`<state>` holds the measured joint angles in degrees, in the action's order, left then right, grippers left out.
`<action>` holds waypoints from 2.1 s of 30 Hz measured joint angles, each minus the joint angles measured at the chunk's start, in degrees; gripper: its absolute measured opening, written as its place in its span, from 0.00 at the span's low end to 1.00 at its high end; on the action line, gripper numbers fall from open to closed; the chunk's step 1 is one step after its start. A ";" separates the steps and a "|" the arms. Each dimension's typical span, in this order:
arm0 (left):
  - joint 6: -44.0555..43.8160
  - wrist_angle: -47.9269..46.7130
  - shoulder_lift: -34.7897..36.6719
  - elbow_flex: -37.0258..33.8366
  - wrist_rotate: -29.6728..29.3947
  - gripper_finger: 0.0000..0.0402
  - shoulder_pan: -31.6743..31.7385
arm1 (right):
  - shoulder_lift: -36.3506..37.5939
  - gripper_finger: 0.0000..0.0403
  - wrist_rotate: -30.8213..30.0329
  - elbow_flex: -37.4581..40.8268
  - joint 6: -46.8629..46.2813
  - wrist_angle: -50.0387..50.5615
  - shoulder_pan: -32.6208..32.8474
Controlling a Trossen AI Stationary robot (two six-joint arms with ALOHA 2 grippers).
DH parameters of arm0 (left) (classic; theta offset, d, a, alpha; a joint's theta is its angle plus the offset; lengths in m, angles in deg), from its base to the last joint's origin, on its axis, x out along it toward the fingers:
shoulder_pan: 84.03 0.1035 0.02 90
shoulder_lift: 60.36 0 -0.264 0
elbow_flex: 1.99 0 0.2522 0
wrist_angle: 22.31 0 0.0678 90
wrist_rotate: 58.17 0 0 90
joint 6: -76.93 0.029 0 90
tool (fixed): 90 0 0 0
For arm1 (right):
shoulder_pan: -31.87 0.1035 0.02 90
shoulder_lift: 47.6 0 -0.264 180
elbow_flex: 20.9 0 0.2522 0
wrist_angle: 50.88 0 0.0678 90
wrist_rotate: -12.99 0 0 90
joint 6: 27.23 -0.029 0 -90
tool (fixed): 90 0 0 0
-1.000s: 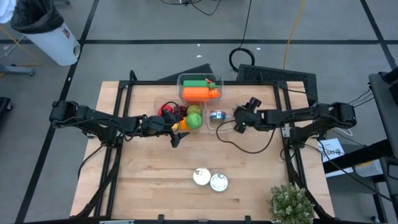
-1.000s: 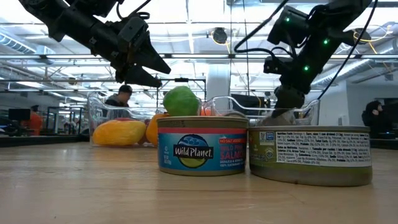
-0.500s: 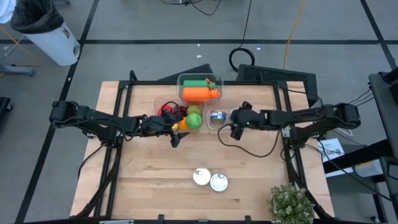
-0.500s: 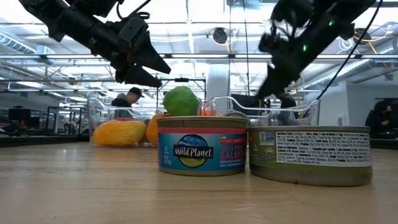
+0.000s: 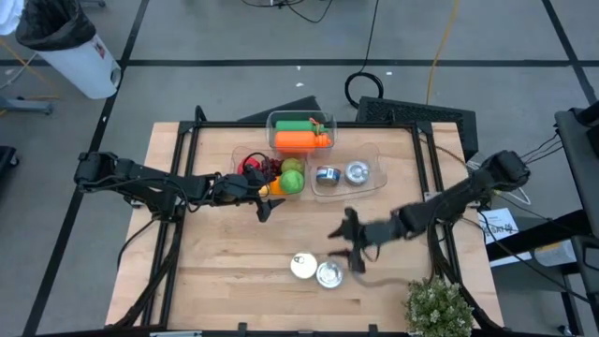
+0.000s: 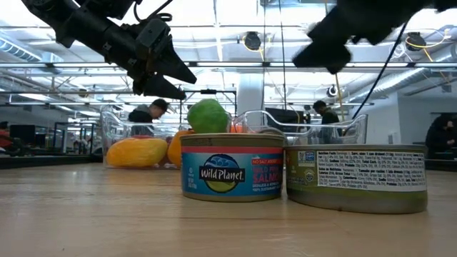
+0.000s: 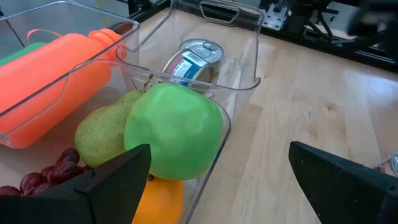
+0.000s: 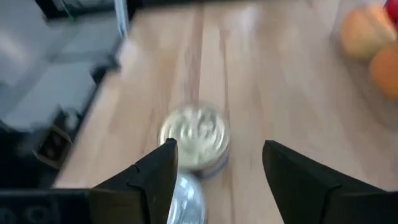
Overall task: Pick & Place Food Item
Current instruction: Put the green tuna can into the bottom right transparent bin
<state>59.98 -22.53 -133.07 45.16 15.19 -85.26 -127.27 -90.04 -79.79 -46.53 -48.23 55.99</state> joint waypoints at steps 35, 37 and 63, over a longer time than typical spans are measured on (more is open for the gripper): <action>-1.29 -0.44 -0.02 0.00 0.00 0.98 0.00 | -16.88 0.54 -12.04 -12.56 -13.05 20.73 8.62; -1.35 -0.46 -0.02 0.00 0.00 0.98 0.02 | -16.86 0.54 -12.22 -11.82 -13.80 20.42 8.62; -1.26 -0.47 -0.02 0.00 0.00 0.98 0.02 | -13.89 0.48 -16.65 -8.87 -17.64 21.85 9.01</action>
<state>58.71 -23.00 -133.09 45.16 15.19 -85.24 -141.16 -106.70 -88.66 -64.16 -26.37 64.99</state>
